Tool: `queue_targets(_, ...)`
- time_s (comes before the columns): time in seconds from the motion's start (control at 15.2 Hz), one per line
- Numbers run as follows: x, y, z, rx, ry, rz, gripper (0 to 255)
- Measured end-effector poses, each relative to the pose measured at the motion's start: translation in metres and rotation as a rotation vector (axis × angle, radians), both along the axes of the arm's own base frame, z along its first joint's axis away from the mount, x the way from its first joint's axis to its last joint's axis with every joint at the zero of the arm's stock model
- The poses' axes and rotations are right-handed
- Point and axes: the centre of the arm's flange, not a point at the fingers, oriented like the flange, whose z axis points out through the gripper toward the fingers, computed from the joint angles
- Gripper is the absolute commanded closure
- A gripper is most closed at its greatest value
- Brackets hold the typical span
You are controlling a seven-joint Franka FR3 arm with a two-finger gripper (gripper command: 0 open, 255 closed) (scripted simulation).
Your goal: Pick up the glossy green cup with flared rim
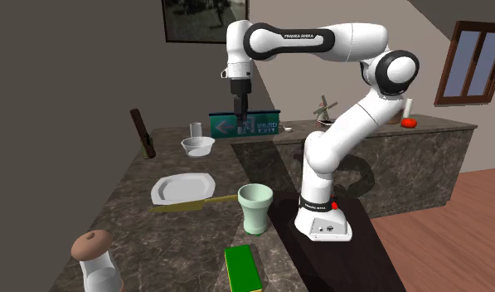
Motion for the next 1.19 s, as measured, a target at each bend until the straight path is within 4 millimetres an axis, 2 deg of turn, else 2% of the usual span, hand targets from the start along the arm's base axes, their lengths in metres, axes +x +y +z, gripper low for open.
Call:
queue_targets(0.2, -0.009, 0.008, -0.011, 0.007, -0.004, -0.006, 0)
queue_targets(0.66, -0.045, 0.055, -0.072, 0.046, -0.024, -0.042, 0)
queue_targets(1.19, -0.087, 0.123, -0.143, 0.090, -0.049, -0.086, 0)
